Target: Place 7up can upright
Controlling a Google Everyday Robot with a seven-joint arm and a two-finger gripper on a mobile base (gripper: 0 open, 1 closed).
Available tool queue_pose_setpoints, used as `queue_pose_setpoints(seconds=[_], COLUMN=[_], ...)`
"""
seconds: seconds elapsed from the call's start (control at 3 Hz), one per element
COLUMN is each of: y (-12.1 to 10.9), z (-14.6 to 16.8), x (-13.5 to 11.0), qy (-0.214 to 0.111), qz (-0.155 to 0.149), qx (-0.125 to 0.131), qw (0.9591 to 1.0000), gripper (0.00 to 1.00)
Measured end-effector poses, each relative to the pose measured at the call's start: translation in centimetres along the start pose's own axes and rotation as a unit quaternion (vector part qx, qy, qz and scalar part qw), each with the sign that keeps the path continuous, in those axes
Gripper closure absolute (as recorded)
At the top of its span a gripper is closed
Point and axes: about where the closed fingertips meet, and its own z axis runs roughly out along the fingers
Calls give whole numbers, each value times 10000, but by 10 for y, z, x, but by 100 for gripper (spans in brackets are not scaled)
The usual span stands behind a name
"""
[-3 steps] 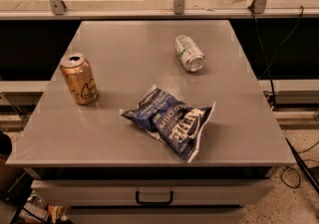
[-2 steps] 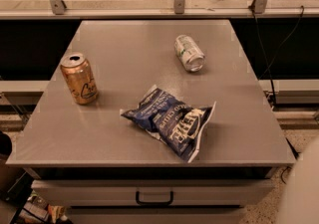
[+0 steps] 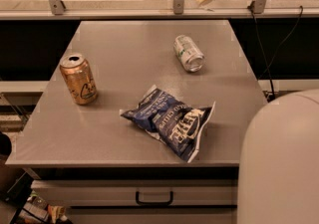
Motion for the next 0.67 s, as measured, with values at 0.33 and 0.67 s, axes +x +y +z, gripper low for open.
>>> queue_pose_setpoints(seconds=[0.33, 0.67], y=[10, 23], z=[24, 42], x=[-3, 1], qy=[230, 583], qz=[21, 146], qx=[-123, -86], qw=[9997, 9982], gripper=[0, 0])
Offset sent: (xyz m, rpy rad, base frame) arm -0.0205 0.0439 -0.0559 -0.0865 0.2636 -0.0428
